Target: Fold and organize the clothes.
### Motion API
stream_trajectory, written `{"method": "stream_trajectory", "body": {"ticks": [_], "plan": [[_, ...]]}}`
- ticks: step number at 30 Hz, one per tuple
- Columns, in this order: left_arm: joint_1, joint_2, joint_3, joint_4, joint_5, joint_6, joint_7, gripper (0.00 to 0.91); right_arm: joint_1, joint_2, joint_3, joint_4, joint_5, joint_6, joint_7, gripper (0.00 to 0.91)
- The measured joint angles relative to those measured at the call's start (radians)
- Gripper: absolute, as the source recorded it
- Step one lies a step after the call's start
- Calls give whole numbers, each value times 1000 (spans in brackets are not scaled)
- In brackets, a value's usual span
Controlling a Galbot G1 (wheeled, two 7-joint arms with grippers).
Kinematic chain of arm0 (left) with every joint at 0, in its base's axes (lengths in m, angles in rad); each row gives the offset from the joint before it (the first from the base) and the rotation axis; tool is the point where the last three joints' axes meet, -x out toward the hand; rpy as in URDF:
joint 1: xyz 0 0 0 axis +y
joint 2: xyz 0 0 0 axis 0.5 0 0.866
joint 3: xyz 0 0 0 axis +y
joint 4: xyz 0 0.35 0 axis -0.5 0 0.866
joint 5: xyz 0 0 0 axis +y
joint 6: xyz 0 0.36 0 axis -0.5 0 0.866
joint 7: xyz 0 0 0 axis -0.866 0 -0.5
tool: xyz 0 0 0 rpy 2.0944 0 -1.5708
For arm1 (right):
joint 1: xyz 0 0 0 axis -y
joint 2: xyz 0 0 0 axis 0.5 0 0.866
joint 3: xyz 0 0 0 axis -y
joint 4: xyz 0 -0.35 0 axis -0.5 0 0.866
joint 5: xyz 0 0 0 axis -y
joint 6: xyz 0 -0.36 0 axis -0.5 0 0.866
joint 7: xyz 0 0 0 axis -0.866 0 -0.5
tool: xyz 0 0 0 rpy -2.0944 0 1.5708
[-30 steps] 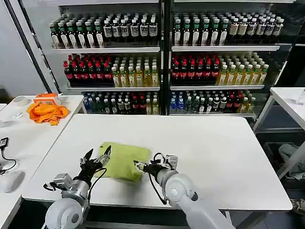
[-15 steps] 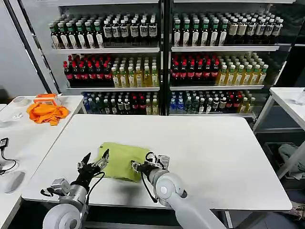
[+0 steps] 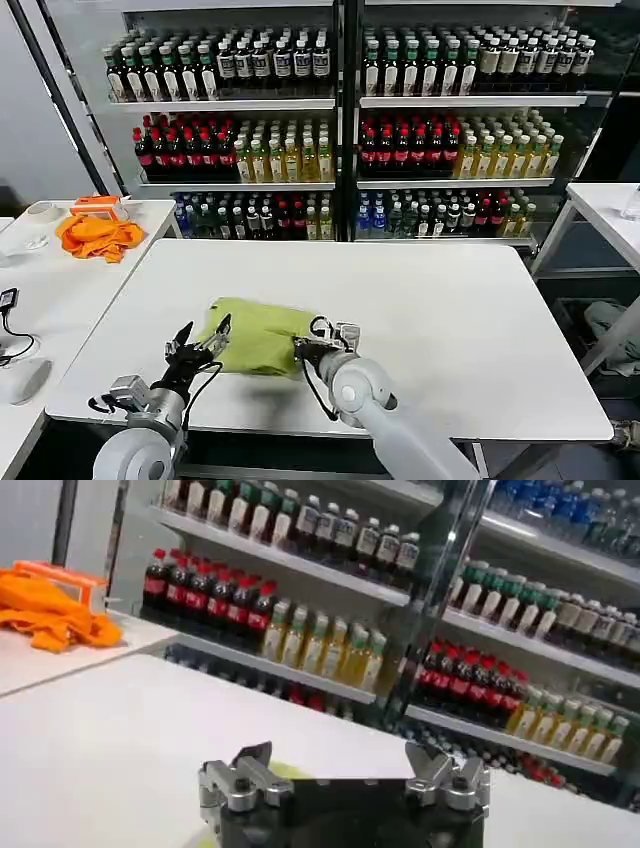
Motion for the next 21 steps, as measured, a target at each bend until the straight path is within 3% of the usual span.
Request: {"method": "stream_trajectory", "body": {"ticks": [21], "plan": [[-31, -15, 50, 32, 1, 1, 10, 907, -46, -202, 132, 71, -61, -20, -83, 0]]}}
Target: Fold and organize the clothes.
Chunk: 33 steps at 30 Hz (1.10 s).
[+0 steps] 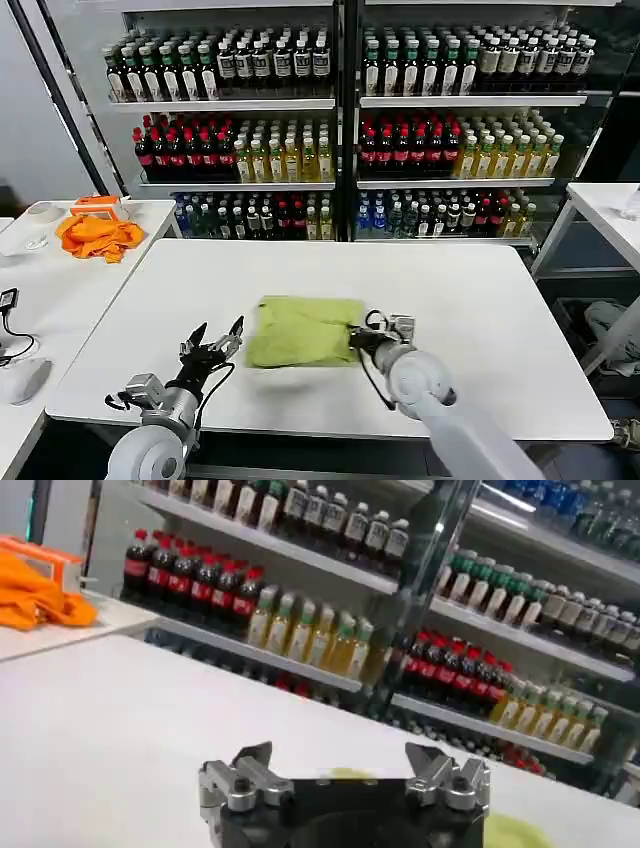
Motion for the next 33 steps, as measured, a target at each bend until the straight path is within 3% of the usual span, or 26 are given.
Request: {"method": "stream_trajectory", "body": {"ticks": [2, 3, 4, 5, 6, 15, 23, 33], "plan": [[-3, -1, 5, 4, 0, 0, 1, 907, -9, -27, 23, 5, -25, -1, -12, 0], [-5, -2, 7, 6, 0, 0, 2, 907, -13, -38, 33, 8, -38, -1, -16, 171], [-7, -4, 10, 9, 0, 0, 2, 907, -18, -51, 45, 10, -52, -1, -21, 715], [-10, -5, 12, 10, 0, 1, 2, 907, -21, -60, 54, 11, -64, -1, -26, 877], [-13, -6, 15, 11, 0, 3, 2, 907, -25, -68, 63, 12, -78, -1, -31, 907], [-20, -18, 28, 15, 19, 3, 9, 907, -79, -116, 139, 62, -242, 18, -94, 907], [-8, -17, 28, 1, 47, -12, 12, 907, -207, -125, 235, 139, -467, 148, -142, 907], [2, -29, 40, -21, 95, -35, 18, 907, -370, -93, 363, 269, -597, 302, -159, 907]]}}
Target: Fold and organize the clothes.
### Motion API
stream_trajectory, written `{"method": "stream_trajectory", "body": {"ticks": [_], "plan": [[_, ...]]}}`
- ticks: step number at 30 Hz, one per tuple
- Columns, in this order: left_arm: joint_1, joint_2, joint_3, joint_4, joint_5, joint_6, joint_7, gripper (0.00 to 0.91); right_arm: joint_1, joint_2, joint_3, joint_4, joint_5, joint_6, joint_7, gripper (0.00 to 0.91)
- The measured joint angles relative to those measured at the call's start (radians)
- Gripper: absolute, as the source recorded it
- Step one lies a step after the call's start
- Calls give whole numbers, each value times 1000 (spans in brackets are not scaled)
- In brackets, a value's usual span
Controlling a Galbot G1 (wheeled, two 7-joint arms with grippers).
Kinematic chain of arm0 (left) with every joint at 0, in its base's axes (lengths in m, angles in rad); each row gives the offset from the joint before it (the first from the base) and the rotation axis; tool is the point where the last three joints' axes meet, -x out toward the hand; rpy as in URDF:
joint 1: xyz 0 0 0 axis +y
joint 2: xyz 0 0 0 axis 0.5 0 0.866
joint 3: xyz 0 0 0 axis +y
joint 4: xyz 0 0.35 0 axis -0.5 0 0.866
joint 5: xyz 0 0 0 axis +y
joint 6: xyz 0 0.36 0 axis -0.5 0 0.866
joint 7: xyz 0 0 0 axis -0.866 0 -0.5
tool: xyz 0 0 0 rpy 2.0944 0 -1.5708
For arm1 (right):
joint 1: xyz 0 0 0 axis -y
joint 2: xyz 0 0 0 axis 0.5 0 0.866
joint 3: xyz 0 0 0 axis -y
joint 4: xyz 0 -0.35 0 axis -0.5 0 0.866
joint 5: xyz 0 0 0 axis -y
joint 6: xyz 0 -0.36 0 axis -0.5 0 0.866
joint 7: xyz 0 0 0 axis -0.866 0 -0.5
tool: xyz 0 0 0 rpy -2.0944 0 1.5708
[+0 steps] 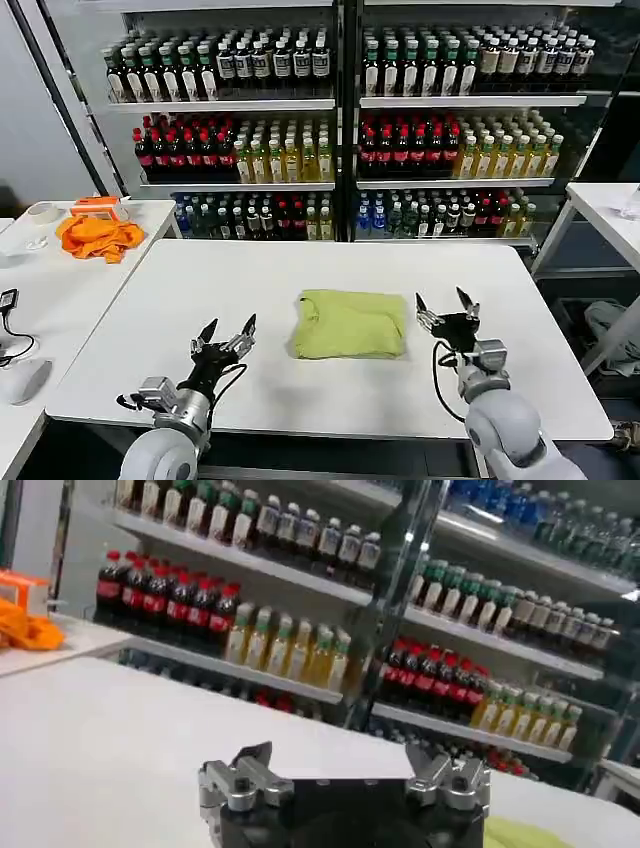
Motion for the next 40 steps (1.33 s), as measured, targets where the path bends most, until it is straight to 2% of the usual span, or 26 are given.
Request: {"method": "stream_trajectory", "body": {"ticks": [8, 18, 40], "plan": [[19, -8, 0, -24, 44, -13, 4, 907, -95, 27, 62, 54, -61, 53, -13, 907], [45, -15, -1, -52, 78, -16, 11, 907, -157, 51, 91, 90, -103, 97, -13, 907], [78, -27, 0, -86, 131, -25, 23, 907, -218, 59, 127, 140, -125, 107, -4, 907]]}}
